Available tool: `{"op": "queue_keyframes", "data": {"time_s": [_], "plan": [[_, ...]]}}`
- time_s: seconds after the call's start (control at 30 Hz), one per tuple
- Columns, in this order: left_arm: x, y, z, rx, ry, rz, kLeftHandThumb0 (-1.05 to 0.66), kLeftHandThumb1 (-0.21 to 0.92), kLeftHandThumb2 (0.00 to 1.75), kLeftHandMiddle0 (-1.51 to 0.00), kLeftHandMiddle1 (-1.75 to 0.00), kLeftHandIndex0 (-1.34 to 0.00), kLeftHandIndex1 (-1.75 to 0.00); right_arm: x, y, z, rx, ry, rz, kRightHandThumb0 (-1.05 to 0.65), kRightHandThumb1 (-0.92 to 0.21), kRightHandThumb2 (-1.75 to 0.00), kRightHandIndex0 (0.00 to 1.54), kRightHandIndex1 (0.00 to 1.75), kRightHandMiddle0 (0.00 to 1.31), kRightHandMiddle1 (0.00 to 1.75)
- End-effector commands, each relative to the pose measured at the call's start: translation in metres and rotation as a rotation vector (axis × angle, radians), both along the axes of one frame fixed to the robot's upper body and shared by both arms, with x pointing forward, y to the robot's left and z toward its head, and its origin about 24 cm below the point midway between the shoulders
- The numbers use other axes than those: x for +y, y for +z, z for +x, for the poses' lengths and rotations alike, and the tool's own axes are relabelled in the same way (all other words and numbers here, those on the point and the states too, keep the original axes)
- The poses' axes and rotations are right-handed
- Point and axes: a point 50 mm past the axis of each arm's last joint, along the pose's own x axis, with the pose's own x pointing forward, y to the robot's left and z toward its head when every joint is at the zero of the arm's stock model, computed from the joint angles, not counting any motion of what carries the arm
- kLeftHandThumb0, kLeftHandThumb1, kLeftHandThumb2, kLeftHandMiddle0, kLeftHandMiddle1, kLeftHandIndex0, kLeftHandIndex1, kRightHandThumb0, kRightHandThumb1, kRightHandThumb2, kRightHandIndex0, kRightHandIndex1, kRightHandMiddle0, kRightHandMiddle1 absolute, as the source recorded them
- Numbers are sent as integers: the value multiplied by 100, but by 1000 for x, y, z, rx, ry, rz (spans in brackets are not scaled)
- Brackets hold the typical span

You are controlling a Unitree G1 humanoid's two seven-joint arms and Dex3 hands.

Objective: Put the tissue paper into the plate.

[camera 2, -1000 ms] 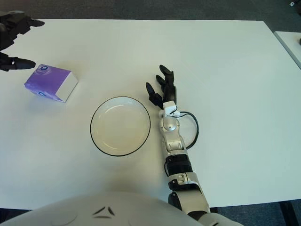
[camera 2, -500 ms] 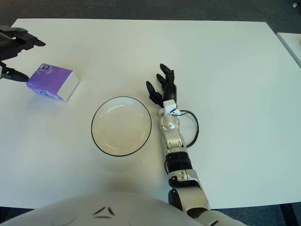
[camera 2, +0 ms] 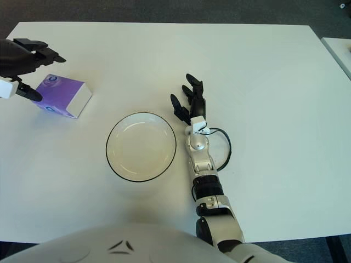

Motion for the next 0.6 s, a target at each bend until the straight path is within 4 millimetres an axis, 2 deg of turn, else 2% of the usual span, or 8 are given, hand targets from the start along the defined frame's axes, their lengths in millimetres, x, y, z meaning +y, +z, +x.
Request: {"op": "queue_keyframes", "data": {"time_s": [0.0, 0.5, 0.57], "plan": [[-1, -4, 6, -13, -23, -14, -97, 92, 24, -17, -1, 0, -71, -9, -49, -19, 240, -28, 0, -56, -90, -43, 32, 39, 0, 70], [-2, -18, 21, -49, -69, 12, -96, 92, 22, -18, -1, 0, -73, -13, -49, -21, 236, -36, 2, -55, -90, -43, 31, 39, 0, 72], [-2, -25, 27, -53, -57, 34, -95, 92, 21, -18, -1, 0, -73, -13, -49, -21, 237, -36, 2, -55, -90, -44, 31, 39, 0, 72]]}}
